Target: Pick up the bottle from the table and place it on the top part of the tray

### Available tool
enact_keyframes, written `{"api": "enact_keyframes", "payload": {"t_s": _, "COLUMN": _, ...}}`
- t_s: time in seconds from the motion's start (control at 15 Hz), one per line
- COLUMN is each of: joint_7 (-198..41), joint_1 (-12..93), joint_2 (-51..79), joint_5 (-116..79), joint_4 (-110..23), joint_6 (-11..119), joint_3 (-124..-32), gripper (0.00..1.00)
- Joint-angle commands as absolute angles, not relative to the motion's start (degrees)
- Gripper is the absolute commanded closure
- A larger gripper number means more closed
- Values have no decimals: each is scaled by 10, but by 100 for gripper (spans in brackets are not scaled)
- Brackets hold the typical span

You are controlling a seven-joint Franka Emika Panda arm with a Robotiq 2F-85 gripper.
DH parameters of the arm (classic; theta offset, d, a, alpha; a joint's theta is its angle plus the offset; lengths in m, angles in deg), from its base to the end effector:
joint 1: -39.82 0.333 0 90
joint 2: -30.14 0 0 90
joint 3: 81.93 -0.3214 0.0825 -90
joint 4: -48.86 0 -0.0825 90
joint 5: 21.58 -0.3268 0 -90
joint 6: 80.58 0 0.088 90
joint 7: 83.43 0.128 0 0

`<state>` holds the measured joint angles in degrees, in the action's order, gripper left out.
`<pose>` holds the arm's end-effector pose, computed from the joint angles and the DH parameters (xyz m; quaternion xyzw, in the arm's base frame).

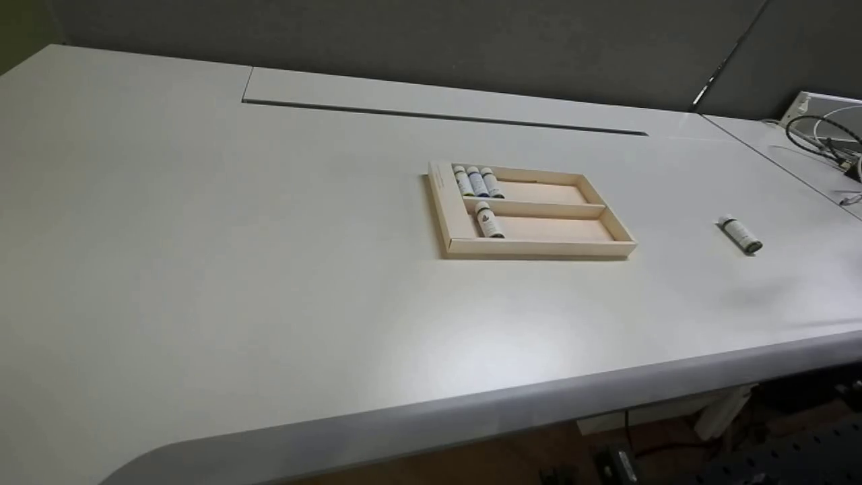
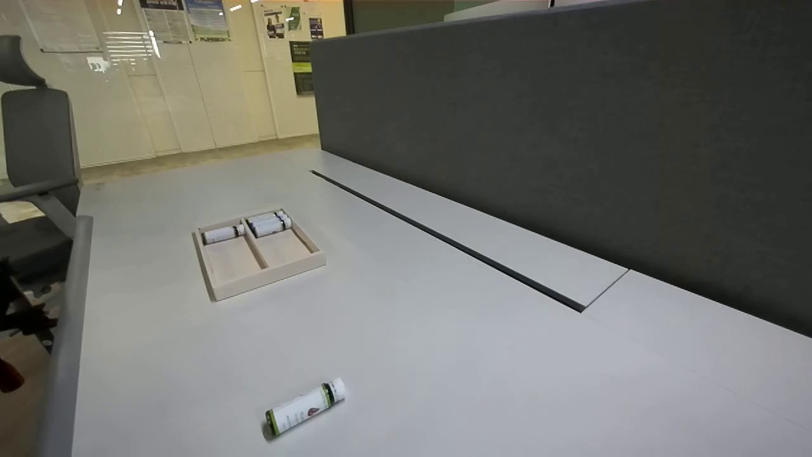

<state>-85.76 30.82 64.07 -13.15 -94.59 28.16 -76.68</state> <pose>0.2981 -0.0928 0.4845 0.9964 -0.0717 -0.0131 0.0425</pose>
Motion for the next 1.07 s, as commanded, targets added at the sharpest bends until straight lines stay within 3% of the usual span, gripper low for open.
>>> {"api": "enact_keyframes", "payload": {"t_s": 0.0, "joint_7": -856, "joint_1": 316, "joint_2": 641, "joint_5": -129, "joint_4": -947, "joint_6": 280, "joint_3": -764, "gripper": 0}}
{"api": "enact_keyframes", "payload": {"t_s": 0.6, "joint_7": -855, "joint_1": 321, "joint_2": 651, "joint_5": -130, "joint_4": -951, "joint_6": 280, "joint_3": -768, "gripper": 0}}
{"api": "enact_keyframes", "payload": {"t_s": 1.0, "joint_7": -903, "joint_1": 320, "joint_2": 539, "joint_5": -131, "joint_4": -942, "joint_6": 473, "joint_3": -726, "gripper": 0}}
